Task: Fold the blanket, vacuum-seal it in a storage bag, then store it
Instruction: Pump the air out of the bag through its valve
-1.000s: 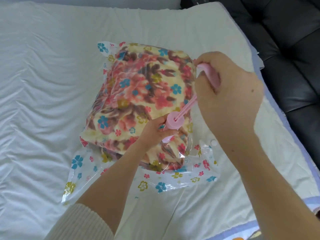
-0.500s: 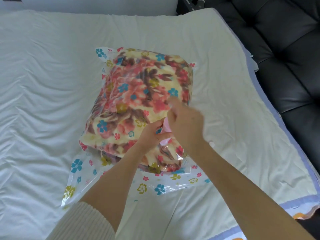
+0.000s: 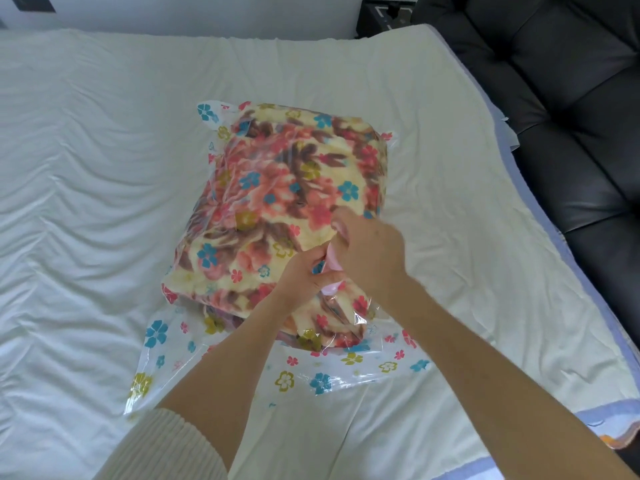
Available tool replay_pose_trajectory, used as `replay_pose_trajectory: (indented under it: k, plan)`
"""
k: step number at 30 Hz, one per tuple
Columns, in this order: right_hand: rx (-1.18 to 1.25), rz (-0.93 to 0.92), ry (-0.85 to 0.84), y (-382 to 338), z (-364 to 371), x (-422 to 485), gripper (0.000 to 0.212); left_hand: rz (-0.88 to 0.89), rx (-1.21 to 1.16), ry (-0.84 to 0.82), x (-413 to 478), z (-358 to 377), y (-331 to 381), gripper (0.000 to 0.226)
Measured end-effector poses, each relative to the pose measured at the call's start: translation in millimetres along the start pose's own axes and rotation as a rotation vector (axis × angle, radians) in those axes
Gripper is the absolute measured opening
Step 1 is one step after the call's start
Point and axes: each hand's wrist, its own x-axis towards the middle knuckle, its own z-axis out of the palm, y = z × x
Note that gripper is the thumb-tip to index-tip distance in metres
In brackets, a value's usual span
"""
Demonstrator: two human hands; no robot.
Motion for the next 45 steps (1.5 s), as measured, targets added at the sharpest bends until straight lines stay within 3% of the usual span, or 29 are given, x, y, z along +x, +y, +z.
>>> replay_pose_trajectory:
  k: [2,5,6,9,11,14,17,18,20,21,23,25,28,29,31,35,38,40,41,43,45]
  plan:
    - [0.069,-0.076,0.086,-3.2,-43.6,10.9,0.036,0.018,-0.002,-0.004,2.5,-0.4,2.9,0.034]
    - [0.199,0.016,0.437,-2.2,-67.6,8.8,0.026,0.014,0.004,-0.024,5.2,1.3,1.8,0.04]
    - [0.162,0.061,0.418,2.9,-50.5,0.0,0.024,0.004,0.006,-0.017,3.7,2.5,1.6,0.036]
    - [-0.023,0.051,-0.077,6.8,19.2,-17.8,0.016,-0.019,0.021,-0.019,-1.6,10.8,-3.6,0.023]
    - [-0.094,-0.002,-0.133,12.6,8.7,-8.4,0.016,-0.018,-0.012,-0.006,-3.9,11.6,-0.9,0.021]
    - [0.024,-0.093,0.152,7.9,-59.6,2.8,0.028,0.023,-0.025,-0.01,1.5,7.9,-0.3,0.042]
    - [0.156,0.059,0.422,8.8,-68.7,-3.4,0.019,0.017,-0.03,-0.023,1.7,8.6,-0.3,0.048]
    - [0.119,0.112,0.387,10.9,-46.3,-9.3,0.018,0.007,-0.03,-0.02,0.9,9.5,-1.8,0.045]
    - [0.0,0.1,0.048,5.5,6.2,-17.4,0.019,-0.001,0.005,-0.009,-0.1,12.3,-3.7,0.033]
    - [-0.009,0.041,-0.045,9.1,19.4,-20.2,0.021,0.001,0.017,-0.004,-0.9,13.1,-3.5,0.027]
    - [-0.078,-0.003,-0.108,14.3,1.6,-8.7,0.029,0.019,0.019,0.003,-0.5,10.0,-1.3,0.029]
    - [0.07,-0.011,0.088,11.1,-43.4,0.9,0.033,0.04,0.009,-0.007,2.1,8.0,0.4,0.041]
    - [0.183,0.049,0.539,5.4,-66.6,4.0,0.025,0.044,0.025,-0.014,5.4,7.3,-2.5,0.047]
    - [0.174,0.069,0.542,9.1,-48.7,-2.6,0.023,0.04,0.033,-0.013,4.2,7.3,-1.5,0.042]
    - [0.121,0.076,0.287,8.9,1.8,-17.4,0.02,0.032,0.039,-0.004,1.9,7.4,-3.3,0.024]
    - [-0.035,-0.044,0.147,10.8,6.9,-3.9,0.014,0.015,0.017,0.024,1.1,3.1,-1.2,0.022]
    - [0.037,-0.095,0.33,-3.7,-50.7,16.9,0.022,0.027,0.018,0.019,8.0,0.7,-3.2,0.037]
    - [0.103,0.003,0.47,-2.6,-54.3,14.2,0.02,0.025,0.023,0.009,8.5,3.3,-4.4,0.039]
    - [0.105,0.031,0.448,1.6,-36.8,4.8,0.018,0.027,0.027,0.009,7.2,4.2,-4.5,0.038]
    - [0.047,0.074,0.168,0.6,9.0,-13.9,0.018,0.021,0.04,0.004,4.4,5.3,-7.8,0.025]
    - [-0.053,0.067,0.086,8.9,19.1,-11.7,0.017,0.008,0.028,0.002,2.1,6.7,-9.7,0.019]
